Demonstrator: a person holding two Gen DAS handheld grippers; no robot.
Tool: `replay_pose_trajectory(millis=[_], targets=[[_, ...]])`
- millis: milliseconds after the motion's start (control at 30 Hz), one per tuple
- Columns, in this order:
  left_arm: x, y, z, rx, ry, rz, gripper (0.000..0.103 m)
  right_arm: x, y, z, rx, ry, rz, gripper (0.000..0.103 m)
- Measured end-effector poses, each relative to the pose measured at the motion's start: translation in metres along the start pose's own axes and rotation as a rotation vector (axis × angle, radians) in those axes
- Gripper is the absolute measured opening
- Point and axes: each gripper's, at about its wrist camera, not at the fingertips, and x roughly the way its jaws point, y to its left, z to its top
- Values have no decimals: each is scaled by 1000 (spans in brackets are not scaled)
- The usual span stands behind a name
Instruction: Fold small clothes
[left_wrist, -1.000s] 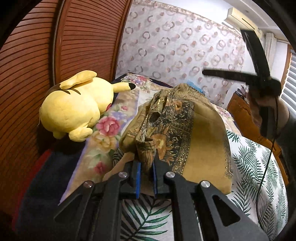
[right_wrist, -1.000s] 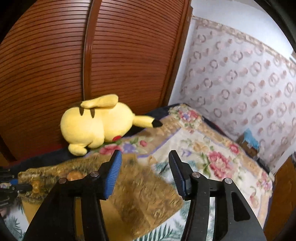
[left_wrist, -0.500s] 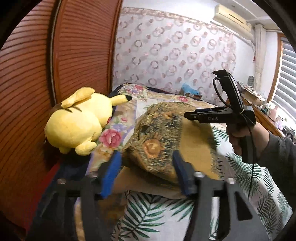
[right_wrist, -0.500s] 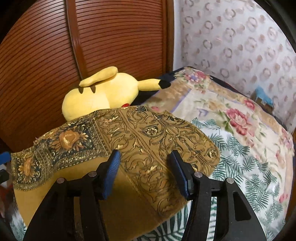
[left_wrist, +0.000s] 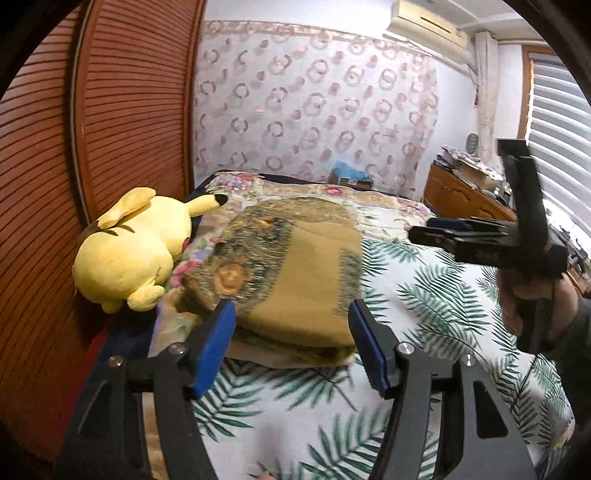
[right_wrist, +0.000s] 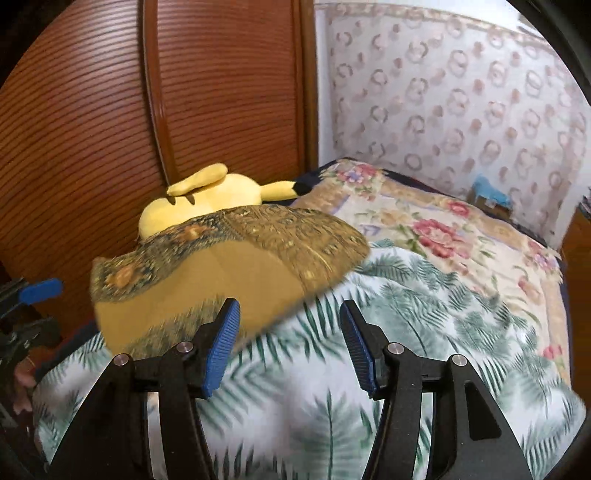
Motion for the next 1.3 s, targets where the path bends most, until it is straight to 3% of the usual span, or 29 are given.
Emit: replay_pose_trajectory(millis=[267, 367, 767, 1300], targets=[[-14, -52, -6, 76, -2, -57, 63, -84, -4, -55, 62, -35, -81, 79], [-19, -68, -9, 99, -5, -83, 63, -107, -7, -71, 97, -49, -120, 82], [-48, -129, -6, 141, -53, -147, 63, -206, -24, -131, 257, -139, -296, 83], [-102, -158, 19, 154, -165, -105, 63, -306, -10, -133, 268, -320, -415, 84]])
